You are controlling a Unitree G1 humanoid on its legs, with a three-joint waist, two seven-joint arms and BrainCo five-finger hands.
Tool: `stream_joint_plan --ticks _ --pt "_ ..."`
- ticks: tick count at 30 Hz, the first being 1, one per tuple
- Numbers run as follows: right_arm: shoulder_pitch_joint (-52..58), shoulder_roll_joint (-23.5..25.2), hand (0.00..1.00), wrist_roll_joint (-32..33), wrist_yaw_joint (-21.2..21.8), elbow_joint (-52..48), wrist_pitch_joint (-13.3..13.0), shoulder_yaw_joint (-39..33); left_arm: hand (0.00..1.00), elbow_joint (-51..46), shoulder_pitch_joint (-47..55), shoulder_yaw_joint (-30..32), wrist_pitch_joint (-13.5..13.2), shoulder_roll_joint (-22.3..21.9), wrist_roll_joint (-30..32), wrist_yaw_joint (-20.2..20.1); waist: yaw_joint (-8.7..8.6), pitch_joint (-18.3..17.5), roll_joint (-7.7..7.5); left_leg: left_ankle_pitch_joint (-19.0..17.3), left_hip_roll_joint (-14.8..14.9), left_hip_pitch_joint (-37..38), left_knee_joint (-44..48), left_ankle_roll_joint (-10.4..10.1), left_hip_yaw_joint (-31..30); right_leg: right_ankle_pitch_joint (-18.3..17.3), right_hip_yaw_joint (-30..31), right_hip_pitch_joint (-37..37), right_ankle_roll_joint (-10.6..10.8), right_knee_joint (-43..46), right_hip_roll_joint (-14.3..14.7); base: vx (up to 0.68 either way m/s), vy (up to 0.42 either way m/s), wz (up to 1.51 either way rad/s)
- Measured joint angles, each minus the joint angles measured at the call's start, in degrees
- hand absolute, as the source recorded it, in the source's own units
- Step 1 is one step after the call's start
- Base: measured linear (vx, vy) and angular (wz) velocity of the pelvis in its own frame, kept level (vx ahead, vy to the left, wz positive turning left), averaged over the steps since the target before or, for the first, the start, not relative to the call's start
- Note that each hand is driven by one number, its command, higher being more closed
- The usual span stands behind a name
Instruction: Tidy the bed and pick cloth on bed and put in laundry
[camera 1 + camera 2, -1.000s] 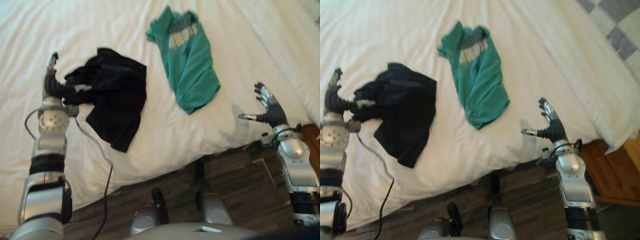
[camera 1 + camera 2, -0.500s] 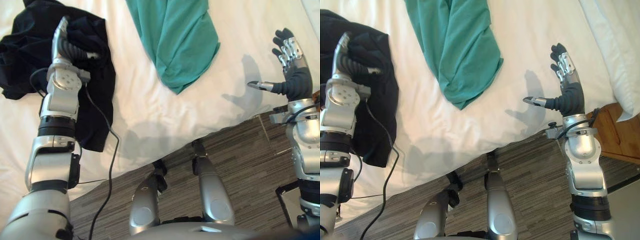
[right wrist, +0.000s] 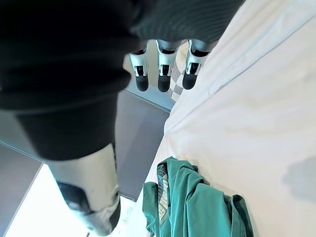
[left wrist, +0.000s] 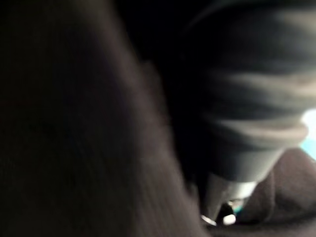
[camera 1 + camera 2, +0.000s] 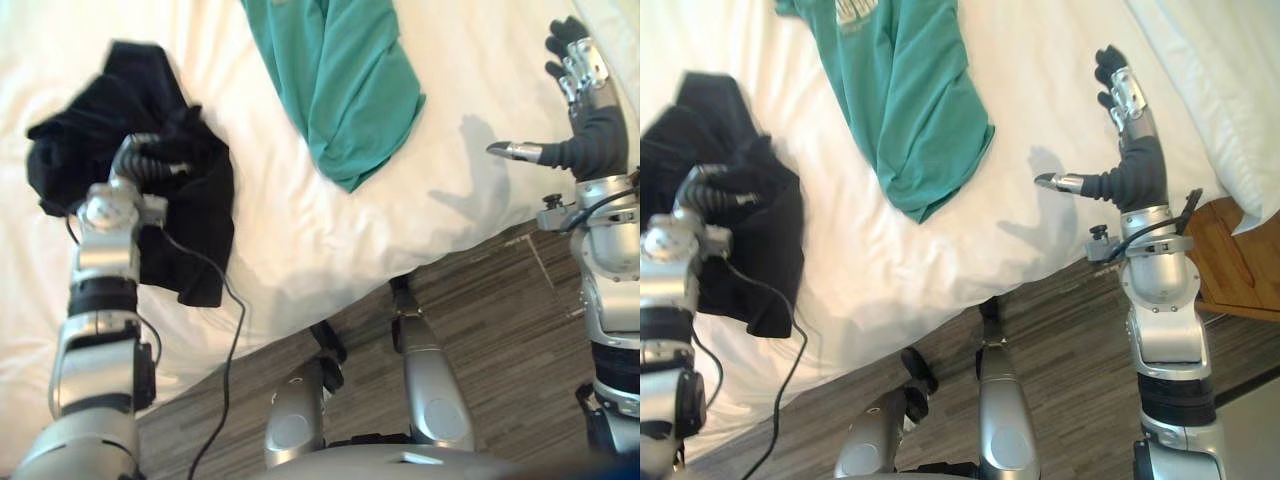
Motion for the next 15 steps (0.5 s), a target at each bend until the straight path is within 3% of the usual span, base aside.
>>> stream_joint_plan --ticks 4,6,11,15 --pt "1.31 0.42 0.00 -3.85 0.34 -0.37 2.37 3.14 1.00 -0.14 6.80 -0.34 -7.02 -6.10 -0.87 -0.14 1.33 -3.11 -0.09 0.05 0.08 0.23 -0.07 0.07 -1.19 -0.80 -1.61 0.60 -0.06 0.73 -0.37 0.03 -0.009 0.15" --pt "1.29 0.83 0.00 -4.84 0.31 -0.14 3.44 3.83 1.00 -1.31 9.24 -1.43 -8.87 -8.21 -0.54 -0.15 2.05 -3.21 -0.14 0.11 0.15 1.09 -0.28 0.15 -2.35 -1.06 -2.47 2.08 -0.09 0.75 -0.56 0.00 -0.003 0.28" --pt "-3.62 0.21 0.00 -10.50 -0.12 8.31 5.51 7.27 1.00 -13.69 23.29 -3.70 -9.05 -9.64 0.85 0.22 3.00 -4.10 -0.78 0.52 -0.22 0.58 -0.95 0.37 -6.35 -1.24 -5.14 3.49 -0.04 0.04 -1.28 0.00 -0.002 0.27" --pt "-12.24 -2.55 0.00 -11.44 -1.43 25.05 9.89 9.55 1.00 -19.77 30.04 -5.32 -9.08 -9.59 6.90 2.82 6.62 -3.35 -1.52 0.97 0.07 -2.20 -0.12 0.14 -10.30 -0.05 -7.83 4.70 -0.10 -3.32 -0.76 0.00 -0.039 0.41"
